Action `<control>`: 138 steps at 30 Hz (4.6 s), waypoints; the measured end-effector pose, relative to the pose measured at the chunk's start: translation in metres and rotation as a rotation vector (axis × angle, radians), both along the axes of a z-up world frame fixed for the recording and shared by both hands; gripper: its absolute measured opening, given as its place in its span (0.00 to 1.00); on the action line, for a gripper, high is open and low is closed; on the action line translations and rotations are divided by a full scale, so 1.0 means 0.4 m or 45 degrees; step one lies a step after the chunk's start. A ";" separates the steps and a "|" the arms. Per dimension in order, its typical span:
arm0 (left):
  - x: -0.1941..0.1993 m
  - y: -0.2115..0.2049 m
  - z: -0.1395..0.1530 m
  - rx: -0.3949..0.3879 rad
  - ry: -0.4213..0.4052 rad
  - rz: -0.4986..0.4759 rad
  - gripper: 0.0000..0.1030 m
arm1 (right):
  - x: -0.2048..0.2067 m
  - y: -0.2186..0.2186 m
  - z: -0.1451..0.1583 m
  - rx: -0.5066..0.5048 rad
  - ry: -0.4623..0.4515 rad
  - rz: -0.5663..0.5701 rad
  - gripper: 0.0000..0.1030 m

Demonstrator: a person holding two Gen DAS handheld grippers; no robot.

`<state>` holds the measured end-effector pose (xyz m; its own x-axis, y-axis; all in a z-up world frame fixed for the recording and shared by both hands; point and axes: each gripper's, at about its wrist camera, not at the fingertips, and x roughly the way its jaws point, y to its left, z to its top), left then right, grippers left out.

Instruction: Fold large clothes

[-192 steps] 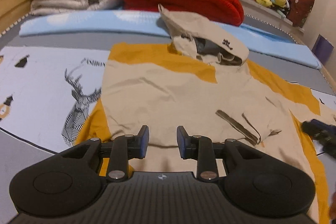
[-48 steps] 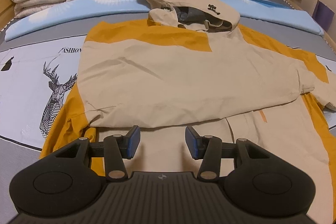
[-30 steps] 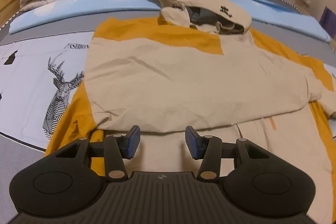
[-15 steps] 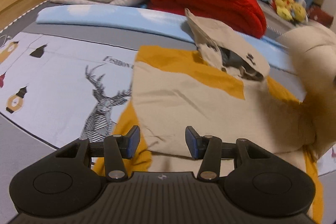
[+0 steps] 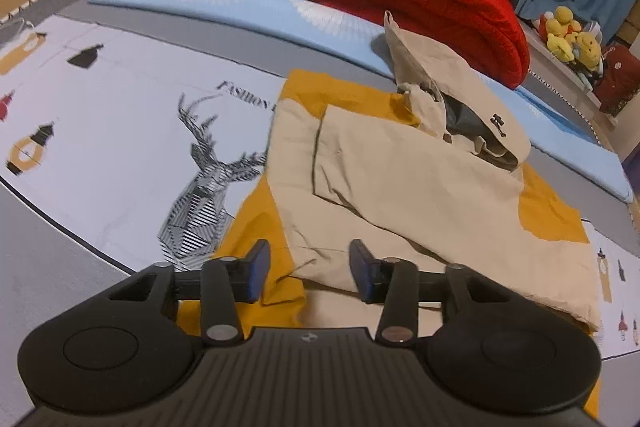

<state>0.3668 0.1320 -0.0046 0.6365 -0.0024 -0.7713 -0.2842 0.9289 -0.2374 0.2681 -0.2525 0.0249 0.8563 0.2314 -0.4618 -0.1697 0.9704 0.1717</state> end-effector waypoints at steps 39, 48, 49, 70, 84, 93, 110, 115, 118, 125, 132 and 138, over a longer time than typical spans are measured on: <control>0.086 0.020 -0.055 -0.499 -0.240 0.197 0.01 | 0.225 -0.153 -0.242 0.320 0.516 -0.327 0.28; 0.090 -0.011 -0.034 -0.121 -0.187 0.158 0.15 | 0.224 -0.217 -0.288 0.315 0.651 -0.576 0.28; 0.097 -0.013 -0.045 -0.132 -0.183 0.131 0.15 | 0.221 -0.220 -0.285 0.316 0.639 -0.592 0.28; 0.143 0.000 -0.142 -0.113 0.127 0.169 0.23 | 0.267 -0.234 -0.317 0.311 0.644 -0.646 0.31; 0.142 -0.044 -0.078 0.052 0.039 0.083 0.35 | 0.260 -0.225 -0.302 0.216 0.574 -0.629 0.36; 0.115 -0.126 -0.015 0.175 -0.081 -0.009 0.35 | 0.197 -0.198 -0.154 0.026 0.248 -0.521 0.36; 0.149 -0.206 0.070 0.264 -0.302 -0.262 0.16 | 0.135 -0.208 -0.103 0.006 0.141 -0.379 0.21; 0.393 -0.189 0.110 0.280 -0.334 -0.290 0.14 | 0.164 -0.216 -0.107 0.002 0.172 -0.347 0.12; 0.547 -0.168 0.111 0.269 -0.338 -0.269 0.14 | 0.181 -0.224 -0.108 0.008 0.183 -0.354 0.12; 0.856 -0.104 0.044 0.179 -0.315 -0.171 0.14 | 0.209 -0.225 -0.129 -0.001 0.216 -0.374 0.12; 1.032 -0.094 -0.043 0.161 -0.270 -0.060 0.20 | 0.230 -0.234 -0.159 -0.027 0.269 -0.378 0.12; 1.102 -0.093 -0.100 0.142 -0.274 0.007 0.29 | 0.243 -0.234 -0.181 -0.057 0.303 -0.361 0.12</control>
